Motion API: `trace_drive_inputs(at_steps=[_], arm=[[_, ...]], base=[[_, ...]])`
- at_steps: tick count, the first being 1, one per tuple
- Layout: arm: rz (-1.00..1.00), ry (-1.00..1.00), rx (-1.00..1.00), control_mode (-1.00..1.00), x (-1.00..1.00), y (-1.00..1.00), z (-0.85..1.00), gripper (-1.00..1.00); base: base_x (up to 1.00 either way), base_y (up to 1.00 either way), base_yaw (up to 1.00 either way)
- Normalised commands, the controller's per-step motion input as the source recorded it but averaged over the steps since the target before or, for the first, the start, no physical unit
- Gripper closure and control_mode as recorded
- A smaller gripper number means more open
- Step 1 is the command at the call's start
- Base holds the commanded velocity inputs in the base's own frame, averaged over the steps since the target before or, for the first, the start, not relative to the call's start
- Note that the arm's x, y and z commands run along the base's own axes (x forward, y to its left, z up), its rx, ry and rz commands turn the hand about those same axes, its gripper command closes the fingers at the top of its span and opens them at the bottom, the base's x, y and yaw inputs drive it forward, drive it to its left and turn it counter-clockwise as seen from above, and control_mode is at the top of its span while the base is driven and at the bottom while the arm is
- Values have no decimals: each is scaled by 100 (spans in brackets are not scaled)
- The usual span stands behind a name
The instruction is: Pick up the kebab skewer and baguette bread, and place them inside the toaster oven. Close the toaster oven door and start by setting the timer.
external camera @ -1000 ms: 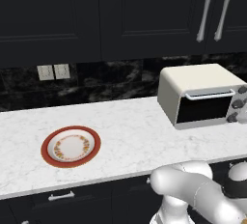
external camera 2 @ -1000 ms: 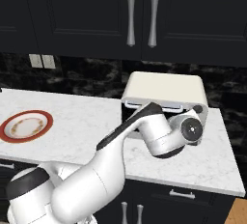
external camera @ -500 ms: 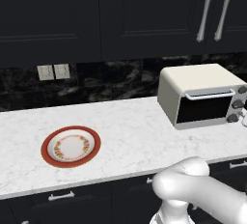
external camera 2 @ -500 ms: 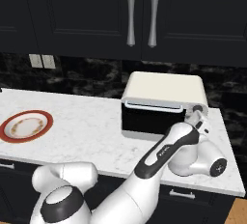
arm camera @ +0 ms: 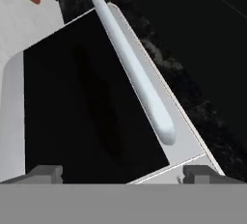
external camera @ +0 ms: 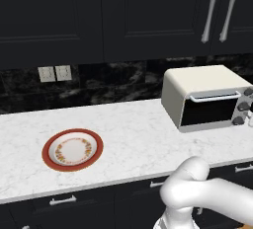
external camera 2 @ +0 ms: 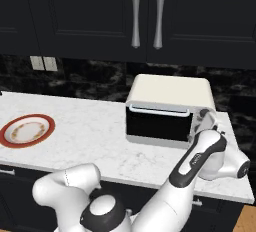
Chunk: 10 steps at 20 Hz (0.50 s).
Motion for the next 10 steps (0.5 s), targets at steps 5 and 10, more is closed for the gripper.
trace_drive_inputs(at_steps=[5, 10], arm=[[7, -9, -24, -100, 2, -6, -37, -100], [0, -16, -13, -100, 22, 0, -11, -100]], base=[[0, 0, 0], [0, 0, 0]])
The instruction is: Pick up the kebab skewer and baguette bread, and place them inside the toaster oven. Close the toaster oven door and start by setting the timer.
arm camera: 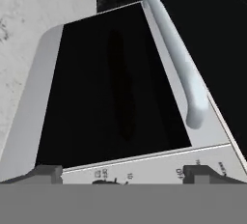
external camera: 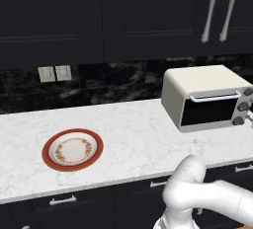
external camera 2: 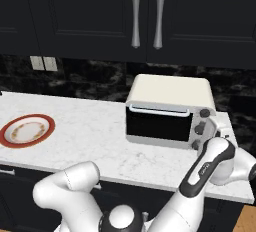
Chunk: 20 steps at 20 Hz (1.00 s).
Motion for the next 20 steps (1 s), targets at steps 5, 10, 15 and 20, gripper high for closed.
trace_drive_inputs(at_steps=[5, 10, 15, 20], arm=[[0, -14, -10, -100, 40, 9, -7, -100], [-3, -4, -14, -100, 21, 3, -29, -100], [-4, -1, -10, -100, 13, -14, -31, -100], [-7, -3, -5, -100, 24, -6, -15, -100]], base=[[0, 0, 0], [0, 0, 0], [0, 0, 0], [0, 0, 0]])
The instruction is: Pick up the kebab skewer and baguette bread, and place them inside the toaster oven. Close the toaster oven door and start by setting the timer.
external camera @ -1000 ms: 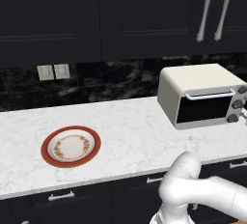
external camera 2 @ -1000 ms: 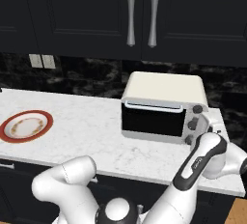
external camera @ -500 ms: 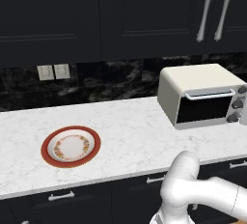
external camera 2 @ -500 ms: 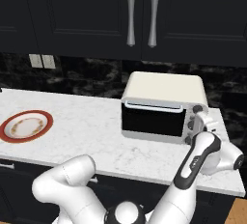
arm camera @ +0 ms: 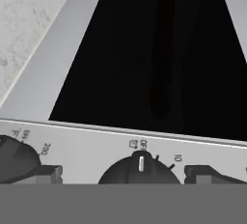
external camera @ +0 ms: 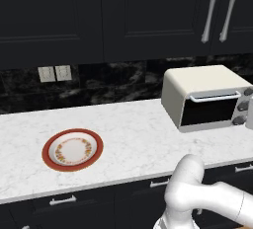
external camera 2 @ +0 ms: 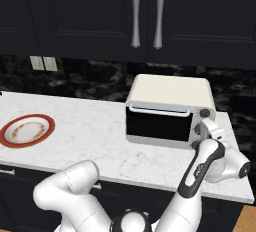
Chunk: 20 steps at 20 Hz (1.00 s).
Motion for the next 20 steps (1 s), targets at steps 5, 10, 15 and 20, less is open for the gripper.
trace_drive_inputs(at_steps=[5, 10, 15, 20], arm=[[-8, -3, -1, -100, 26, -3, 0, -100], [-11, -1, 0, -100, 5, 0, 0, -100], [-13, 0, 0, -100, 13, 0, 9, -100], [-12, 0, 0, -100, 21, 0, 9, 100]], base=[[0, 0, 0], [0, 0, 0], [0, 0, 0], [0, 0, 0]])
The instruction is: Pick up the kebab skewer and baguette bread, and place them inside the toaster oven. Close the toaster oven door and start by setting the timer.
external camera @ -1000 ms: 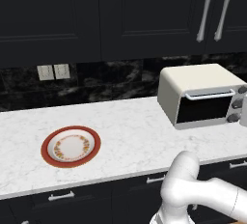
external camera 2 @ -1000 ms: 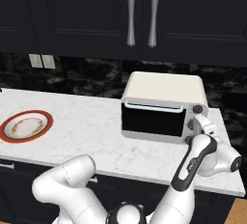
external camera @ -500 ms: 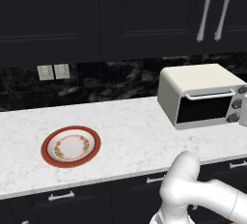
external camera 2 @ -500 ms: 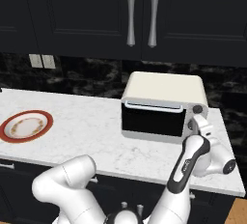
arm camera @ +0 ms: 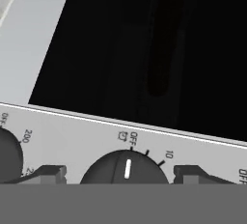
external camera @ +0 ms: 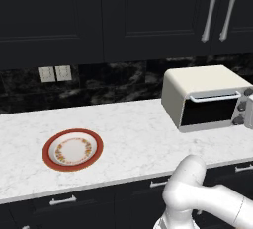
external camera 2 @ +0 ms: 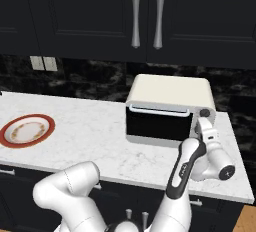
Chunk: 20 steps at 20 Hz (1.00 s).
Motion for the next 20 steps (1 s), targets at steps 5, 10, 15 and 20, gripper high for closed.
trace_drive_inputs(at_steps=[5, 10, 15, 20], arm=[[-9, 0, 0, -100, 8, -3, 11, 100], [-8, 0, 5, -100, 0, -14, 13, 100], [-8, 0, 16, -100, 0, -8, 13, 100], [-8, 0, 25, -100, -2, -11, 8, 100]], base=[[0, 0, 0], [0, 0, 0], [0, 0, 0], [0, 0, 0]])
